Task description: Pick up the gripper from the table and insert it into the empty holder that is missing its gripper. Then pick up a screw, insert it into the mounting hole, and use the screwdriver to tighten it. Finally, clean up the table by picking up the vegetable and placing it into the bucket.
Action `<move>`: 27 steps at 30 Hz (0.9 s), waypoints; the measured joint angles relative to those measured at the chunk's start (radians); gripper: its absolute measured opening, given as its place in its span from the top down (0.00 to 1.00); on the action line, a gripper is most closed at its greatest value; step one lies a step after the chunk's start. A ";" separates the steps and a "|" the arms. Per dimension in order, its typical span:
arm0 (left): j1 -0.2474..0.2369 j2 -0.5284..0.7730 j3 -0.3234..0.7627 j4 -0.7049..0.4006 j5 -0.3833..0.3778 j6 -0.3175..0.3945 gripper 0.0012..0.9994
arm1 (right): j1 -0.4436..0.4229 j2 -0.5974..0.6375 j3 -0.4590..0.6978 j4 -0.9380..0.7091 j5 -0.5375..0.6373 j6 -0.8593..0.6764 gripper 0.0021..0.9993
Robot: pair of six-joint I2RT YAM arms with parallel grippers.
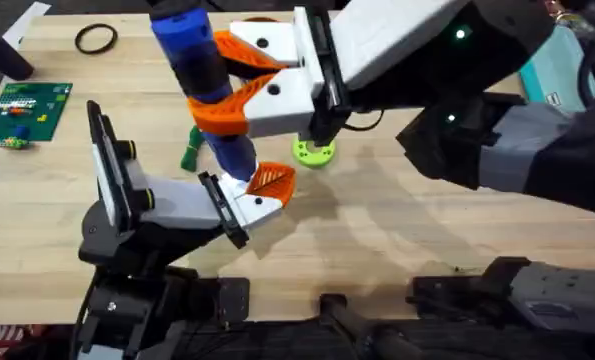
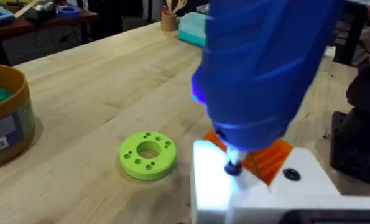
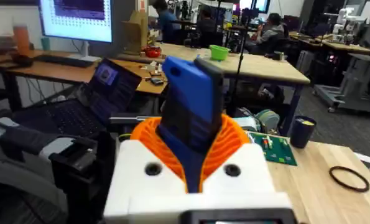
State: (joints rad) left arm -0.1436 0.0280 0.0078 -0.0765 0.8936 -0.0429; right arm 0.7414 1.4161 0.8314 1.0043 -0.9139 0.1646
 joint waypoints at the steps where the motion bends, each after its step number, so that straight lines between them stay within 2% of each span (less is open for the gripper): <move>1: 0.000 0.000 0.000 0.000 0.000 0.000 0.99 | 0.000 0.000 0.000 0.000 0.000 0.004 0.95; 19: 0.000 0.000 0.000 -0.001 0.001 -0.003 0.99 | 0.003 0.011 0.002 -0.001 0.006 0.042 0.95; 27: 0.000 0.000 0.000 0.000 0.000 -0.003 0.99 | 0.008 0.029 0.005 0.046 0.003 0.052 0.95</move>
State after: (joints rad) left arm -0.1436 0.0280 0.0078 -0.0765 0.8940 -0.0456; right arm 0.7496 1.4448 0.8360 1.0504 -0.9107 0.2167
